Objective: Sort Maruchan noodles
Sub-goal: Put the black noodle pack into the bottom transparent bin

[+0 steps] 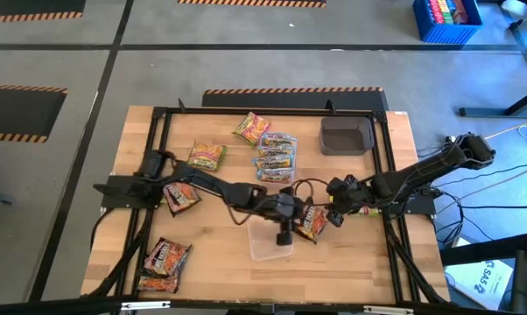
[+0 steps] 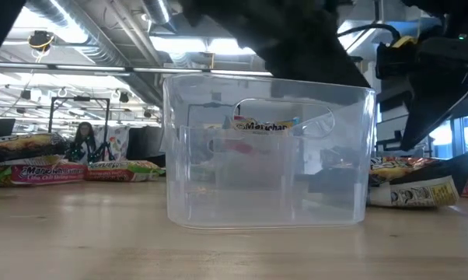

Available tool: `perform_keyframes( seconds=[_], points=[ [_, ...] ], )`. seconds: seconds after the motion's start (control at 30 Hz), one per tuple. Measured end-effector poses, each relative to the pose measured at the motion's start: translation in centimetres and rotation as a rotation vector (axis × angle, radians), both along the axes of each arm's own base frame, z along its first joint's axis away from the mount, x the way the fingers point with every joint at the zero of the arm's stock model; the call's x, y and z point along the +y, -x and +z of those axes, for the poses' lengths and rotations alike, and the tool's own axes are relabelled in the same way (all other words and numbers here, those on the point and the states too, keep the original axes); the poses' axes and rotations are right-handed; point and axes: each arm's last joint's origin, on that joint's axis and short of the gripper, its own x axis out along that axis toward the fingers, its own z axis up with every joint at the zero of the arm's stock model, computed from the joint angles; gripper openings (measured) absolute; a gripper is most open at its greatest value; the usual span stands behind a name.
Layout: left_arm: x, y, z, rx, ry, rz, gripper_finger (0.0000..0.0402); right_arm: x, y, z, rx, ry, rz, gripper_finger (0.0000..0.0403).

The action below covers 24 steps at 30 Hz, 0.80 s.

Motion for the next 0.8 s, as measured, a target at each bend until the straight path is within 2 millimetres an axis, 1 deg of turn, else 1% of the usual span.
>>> perform_keyframes(
  seconds=[0.17, 0.27, 0.33, 0.47, 0.53, 0.8],
  points=[
    [-0.2, -2.1, -1.2, 0.061, -0.007, 0.002, 0.0117, 0.0, 0.0, 0.0, -0.003, 0.018, 0.001, 0.0208],
    [-0.4, -3.0, -2.7, 0.081, -0.008, 0.004, 0.0117, -0.1, 0.0, 0.0, -0.005, 0.023, -0.003, 0.0205],
    [-0.5, -3.3, -4.0, 0.108, -0.008, 0.007, 0.0117, -0.1, 0.0, 0.0, -0.007, 0.020, -0.010, 0.0205],
    [-0.5, -3.5, -5.3, 0.128, -0.021, 0.006, 0.0117, -0.1, 0.0, 0.0, -0.012, 0.010, -0.026, 0.0205],
    [-0.5, -3.6, -5.6, 0.130, -0.020, 0.007, 0.0117, -0.1, 0.0, 0.0, -0.013, 0.008, -0.029, 0.0205],
    [-0.5, -3.6, -5.7, 0.134, -0.025, 0.003, 0.0117, 0.1, -0.2, 0.1, -0.030, -0.033, -0.048, 0.0205]
  ],
)
